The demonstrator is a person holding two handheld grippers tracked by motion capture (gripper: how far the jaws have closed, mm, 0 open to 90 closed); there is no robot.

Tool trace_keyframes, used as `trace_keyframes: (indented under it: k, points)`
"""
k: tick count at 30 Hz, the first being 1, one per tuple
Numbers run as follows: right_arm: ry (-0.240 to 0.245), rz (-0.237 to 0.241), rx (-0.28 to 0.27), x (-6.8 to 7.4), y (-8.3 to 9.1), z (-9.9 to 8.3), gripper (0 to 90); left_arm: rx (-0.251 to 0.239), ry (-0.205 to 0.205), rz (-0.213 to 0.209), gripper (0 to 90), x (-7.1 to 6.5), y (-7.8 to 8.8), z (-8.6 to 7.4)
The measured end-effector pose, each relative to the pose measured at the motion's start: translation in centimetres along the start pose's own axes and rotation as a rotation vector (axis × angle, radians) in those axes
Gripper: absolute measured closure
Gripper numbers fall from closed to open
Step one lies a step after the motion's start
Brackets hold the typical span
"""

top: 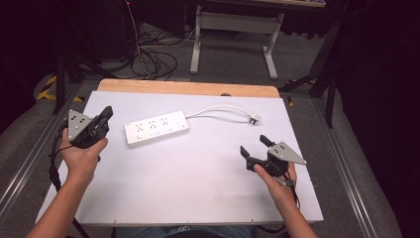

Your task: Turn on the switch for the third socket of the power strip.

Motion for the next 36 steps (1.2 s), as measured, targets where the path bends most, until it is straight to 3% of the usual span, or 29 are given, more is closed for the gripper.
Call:
trace_keyframes:
  k: [13, 22, 29, 36]
  points:
    - [0.000, 0.010, 0.001, 0.1, -0.3, 0.0, 17.6, -0.019, -0.002, 0.001, 84.2, -0.4, 0.8, 0.8]
    - [-0.001, 0.013, 0.007, 0.2, -0.5, -0.1, 17.6, -0.011, -0.023, -0.010, 82.8, -0.2, 2.3, 0.5]
    - [0.001, 0.013, 0.006, 0.2, -0.5, -0.2, 17.6, 0.001, -0.013, -0.020, 76.2, 0.6, 4.2, 0.0]
    - [0.003, 0.013, 0.004, 0.2, -0.5, -0.1, 17.7, -0.002, 0.012, -0.046, 72.6, 0.0, 4.6, 0.2]
Point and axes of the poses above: each handheld gripper's, and its own axes: y roughly backward along the jaws, z roughly out of its top, x roughly to its left, the point moved 8 cm from there along -y, roughly forward along the jaws, and after that the axes turned 8 degrees about -x, right-handed, at the moved point
